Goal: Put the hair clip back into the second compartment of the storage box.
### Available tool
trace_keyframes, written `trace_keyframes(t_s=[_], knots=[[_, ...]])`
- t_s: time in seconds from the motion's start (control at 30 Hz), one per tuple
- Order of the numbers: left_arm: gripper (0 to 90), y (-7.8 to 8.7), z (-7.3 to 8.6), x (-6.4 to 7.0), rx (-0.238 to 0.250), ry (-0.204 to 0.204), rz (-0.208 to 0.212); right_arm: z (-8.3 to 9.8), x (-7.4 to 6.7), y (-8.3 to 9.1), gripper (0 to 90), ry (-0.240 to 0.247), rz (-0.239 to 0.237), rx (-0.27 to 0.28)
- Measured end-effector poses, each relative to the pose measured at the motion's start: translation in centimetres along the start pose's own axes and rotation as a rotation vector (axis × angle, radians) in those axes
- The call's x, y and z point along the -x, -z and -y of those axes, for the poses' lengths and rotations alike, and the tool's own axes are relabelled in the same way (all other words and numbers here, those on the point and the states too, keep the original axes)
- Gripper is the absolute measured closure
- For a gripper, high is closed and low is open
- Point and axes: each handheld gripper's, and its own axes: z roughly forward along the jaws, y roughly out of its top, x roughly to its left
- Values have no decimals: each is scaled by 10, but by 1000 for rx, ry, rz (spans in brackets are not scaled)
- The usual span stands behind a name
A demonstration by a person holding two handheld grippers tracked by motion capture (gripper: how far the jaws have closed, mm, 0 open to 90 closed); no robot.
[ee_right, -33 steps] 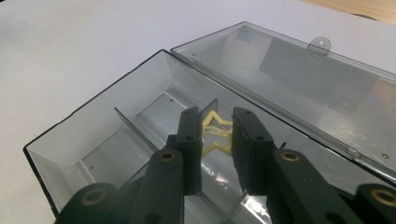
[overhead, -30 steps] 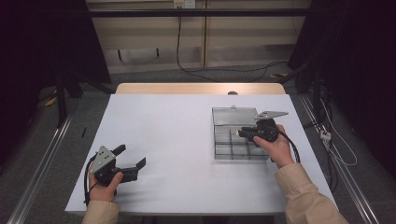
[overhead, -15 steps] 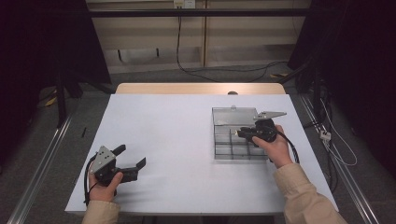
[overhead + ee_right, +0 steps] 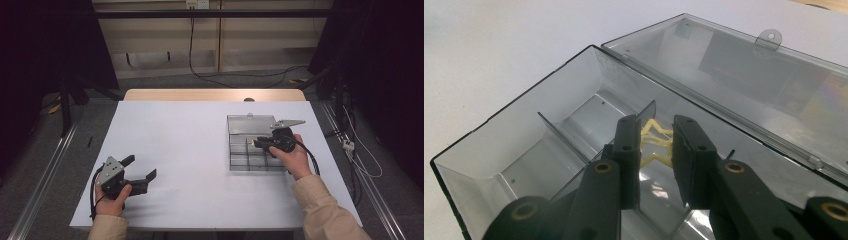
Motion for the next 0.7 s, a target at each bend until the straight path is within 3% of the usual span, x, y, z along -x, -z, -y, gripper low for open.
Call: trace_keyframes(t_s=[0.7], knots=[[49, 0, 0, 0, 1, 0, -2, 3, -1, -7, 737, -15, 13, -49]])
